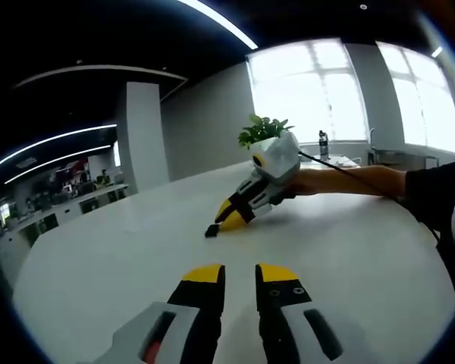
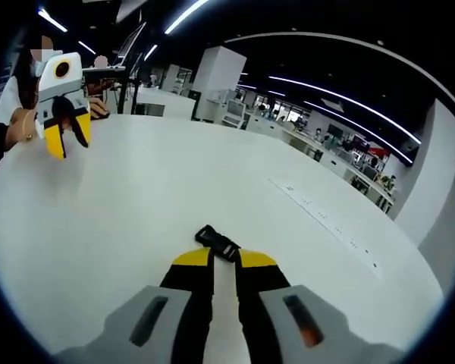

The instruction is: Snap the two parts of the plastic buckle together until the buckle closes and remains connected.

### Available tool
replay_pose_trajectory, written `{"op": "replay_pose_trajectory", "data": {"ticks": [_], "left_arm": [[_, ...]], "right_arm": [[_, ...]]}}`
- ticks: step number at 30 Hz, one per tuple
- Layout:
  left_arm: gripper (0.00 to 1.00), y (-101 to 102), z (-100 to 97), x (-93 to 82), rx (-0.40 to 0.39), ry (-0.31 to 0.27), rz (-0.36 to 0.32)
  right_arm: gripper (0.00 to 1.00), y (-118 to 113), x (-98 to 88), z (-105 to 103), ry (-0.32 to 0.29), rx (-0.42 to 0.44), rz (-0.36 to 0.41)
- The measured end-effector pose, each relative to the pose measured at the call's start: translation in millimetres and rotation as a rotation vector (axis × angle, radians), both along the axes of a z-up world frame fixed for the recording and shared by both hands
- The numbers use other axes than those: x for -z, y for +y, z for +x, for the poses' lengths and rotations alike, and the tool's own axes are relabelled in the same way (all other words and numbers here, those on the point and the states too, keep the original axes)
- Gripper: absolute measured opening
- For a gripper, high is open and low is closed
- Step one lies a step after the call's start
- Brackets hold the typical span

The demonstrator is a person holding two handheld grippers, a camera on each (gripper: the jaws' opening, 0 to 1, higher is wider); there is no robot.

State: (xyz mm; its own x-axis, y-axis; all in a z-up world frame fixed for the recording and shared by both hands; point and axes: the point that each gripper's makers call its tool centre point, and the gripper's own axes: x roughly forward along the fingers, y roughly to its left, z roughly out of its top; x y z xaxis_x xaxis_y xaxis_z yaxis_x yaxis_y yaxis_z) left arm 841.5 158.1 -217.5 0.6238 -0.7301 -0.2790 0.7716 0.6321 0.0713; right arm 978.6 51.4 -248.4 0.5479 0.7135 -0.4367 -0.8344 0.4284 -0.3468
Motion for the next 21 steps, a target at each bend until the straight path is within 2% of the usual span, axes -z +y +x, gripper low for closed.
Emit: {"op": "replay_pose_trajectory", "data": {"ticks": [21], "left_arm": [[0.15, 4.2, 3.0, 2.9, -0.015, 0.007, 0.004]], "right_arm": [[0.11, 2.4, -0.6, 3.3, 0.006, 0.014, -0.001]]}}
